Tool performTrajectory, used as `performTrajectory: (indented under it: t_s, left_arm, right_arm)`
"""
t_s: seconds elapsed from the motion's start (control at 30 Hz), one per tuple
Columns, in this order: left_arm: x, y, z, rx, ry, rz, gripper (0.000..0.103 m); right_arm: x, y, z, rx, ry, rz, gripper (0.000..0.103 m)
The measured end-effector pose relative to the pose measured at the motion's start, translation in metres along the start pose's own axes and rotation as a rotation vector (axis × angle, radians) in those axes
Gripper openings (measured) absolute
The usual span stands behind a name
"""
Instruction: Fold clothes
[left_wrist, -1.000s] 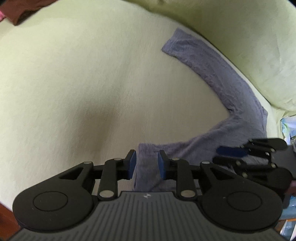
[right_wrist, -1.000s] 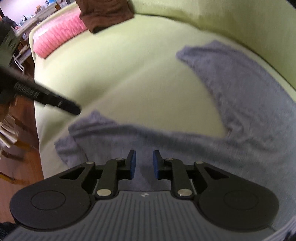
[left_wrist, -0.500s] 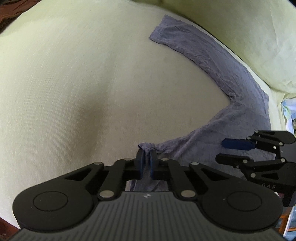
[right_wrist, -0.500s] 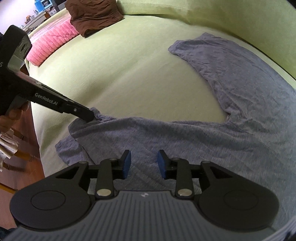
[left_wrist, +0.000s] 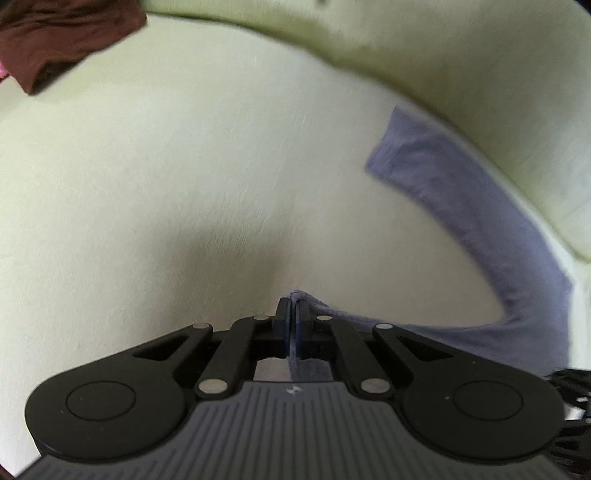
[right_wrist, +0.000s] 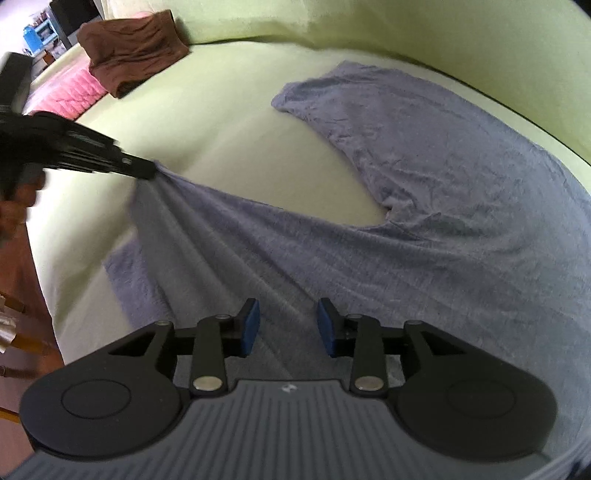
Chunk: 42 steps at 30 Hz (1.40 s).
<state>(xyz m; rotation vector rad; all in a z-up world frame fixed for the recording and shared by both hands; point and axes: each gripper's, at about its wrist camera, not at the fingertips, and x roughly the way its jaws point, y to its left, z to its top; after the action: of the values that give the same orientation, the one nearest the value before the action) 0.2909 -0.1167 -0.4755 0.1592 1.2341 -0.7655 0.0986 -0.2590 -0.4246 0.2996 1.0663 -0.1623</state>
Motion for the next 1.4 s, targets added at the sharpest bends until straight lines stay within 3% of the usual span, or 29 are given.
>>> performTrajectory:
  t_s: [0.1, 0.13, 0.17, 0.2, 0.33, 0.5, 0.6, 0.77, 0.87, 0.97, 1.07, 1.4]
  left_arm:
    - [-0.003, -0.006, 0.005, 0.026, -0.040, -0.001, 0.003]
    - [-0.006, -0.005, 0.007, 0.020, -0.056, -0.006, 0.009]
    - [-0.011, 0.000, 0.009, -0.011, -0.048, -0.015, 0.031]
    - [-0.014, 0.005, 0.009, -0.035, -0.034, -0.021, 0.041]
    - [-0.034, 0.009, -0.015, -0.037, 0.034, -0.024, 0.041]
    - [-0.055, -0.012, -0.063, -0.015, 0.132, -0.057, 0.041]
    - [-0.050, -0.026, -0.076, 0.026, 0.124, -0.027, 0.041]
    - [-0.046, -0.040, -0.069, 0.081, 0.077, -0.006, 0.040]
    - [-0.041, -0.048, -0.062, 0.162, 0.090, -0.008, 0.036]
    - [-0.032, -0.055, -0.060, 0.230, 0.141, -0.007, 0.012]
    - [-0.034, -0.057, -0.064, 0.262, 0.158, -0.002, 0.000]
    - [-0.059, -0.047, -0.073, 0.255, 0.130, -0.004, 0.000]
  right_arm:
    - [-0.001, 0.000, -0.002, 0.000, 0.002, -0.011, 0.036]
    - [-0.002, 0.000, -0.003, 0.005, 0.003, -0.015, 0.038]
    - [-0.002, -0.001, -0.004, 0.013, 0.004, -0.019, 0.038]
    - [-0.005, -0.003, -0.006, 0.028, 0.003, -0.021, 0.038]
    - [-0.023, -0.010, -0.017, 0.086, -0.003, -0.043, 0.038]
    - [-0.054, -0.027, -0.045, 0.196, 0.015, -0.099, 0.041]
    - [-0.067, -0.043, -0.067, 0.269, 0.057, -0.142, 0.041]
    - [-0.080, -0.056, -0.087, 0.316, 0.069, -0.172, 0.043]
    - [-0.081, -0.056, -0.092, 0.310, 0.060, -0.175, 0.043]
    - [-0.079, -0.056, -0.093, 0.307, 0.044, -0.167, 0.043]
    - [-0.078, -0.054, -0.092, 0.306, 0.032, -0.155, 0.043]
    - [-0.084, -0.052, -0.100, 0.315, 0.033, -0.153, 0.043]
